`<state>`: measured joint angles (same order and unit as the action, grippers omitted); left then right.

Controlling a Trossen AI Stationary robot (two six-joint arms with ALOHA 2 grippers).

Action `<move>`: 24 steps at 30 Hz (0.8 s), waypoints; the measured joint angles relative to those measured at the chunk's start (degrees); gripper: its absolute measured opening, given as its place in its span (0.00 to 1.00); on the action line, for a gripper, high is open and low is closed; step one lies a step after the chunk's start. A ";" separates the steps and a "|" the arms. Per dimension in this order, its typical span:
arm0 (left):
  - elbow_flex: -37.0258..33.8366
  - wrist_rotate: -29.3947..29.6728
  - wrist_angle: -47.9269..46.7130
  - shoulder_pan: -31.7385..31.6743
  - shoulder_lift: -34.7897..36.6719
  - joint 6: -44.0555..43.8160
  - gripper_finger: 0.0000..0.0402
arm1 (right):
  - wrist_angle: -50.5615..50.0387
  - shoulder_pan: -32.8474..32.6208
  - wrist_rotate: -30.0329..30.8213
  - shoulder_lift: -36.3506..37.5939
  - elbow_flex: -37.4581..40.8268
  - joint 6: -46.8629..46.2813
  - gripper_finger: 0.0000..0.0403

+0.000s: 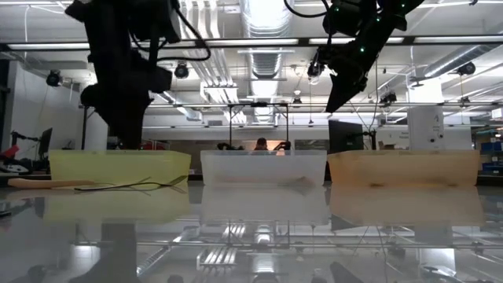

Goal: Sort silverware by color (type)
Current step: Put the black fork into the yellow bin

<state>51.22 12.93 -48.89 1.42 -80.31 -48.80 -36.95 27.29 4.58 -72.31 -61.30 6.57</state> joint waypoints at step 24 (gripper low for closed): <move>-6.03 3.16 11.11 -7.27 -10.33 3.76 0.23 | 0.02 -0.02 -0.02 0.00 0.00 -0.11 0.30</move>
<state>45.19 16.09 -37.78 -5.84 -90.65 -45.05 -36.93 27.27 4.56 -72.31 -61.30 6.46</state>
